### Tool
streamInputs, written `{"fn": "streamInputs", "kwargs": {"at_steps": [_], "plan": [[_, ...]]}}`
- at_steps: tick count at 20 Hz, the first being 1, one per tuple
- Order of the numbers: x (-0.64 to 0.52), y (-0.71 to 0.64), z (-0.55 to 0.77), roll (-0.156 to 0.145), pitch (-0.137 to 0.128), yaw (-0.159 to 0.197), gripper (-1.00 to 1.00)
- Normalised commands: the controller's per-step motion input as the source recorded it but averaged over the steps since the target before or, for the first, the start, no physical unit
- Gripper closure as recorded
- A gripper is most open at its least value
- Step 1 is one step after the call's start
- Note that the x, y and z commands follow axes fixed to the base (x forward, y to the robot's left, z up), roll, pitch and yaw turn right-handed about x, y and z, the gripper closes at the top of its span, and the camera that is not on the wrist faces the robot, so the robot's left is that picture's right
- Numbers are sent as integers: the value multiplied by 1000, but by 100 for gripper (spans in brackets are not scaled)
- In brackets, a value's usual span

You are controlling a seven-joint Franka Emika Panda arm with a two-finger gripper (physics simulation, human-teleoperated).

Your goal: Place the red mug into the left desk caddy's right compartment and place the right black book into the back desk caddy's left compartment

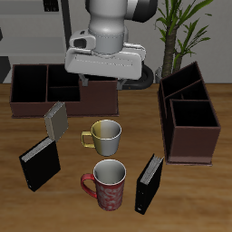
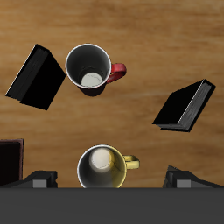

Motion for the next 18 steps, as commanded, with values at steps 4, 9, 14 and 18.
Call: {"fn": "streamInputs", "kwargs": {"at_steps": [4,9,14,18], "plan": [[445,-96,14,72,-20,-81,-100],[416,-47,-51,74,-49,-46,-100],[405,-118,-181,33,-37,-30,-100],[243,-92,-230,11,3,-24,-100]]}}
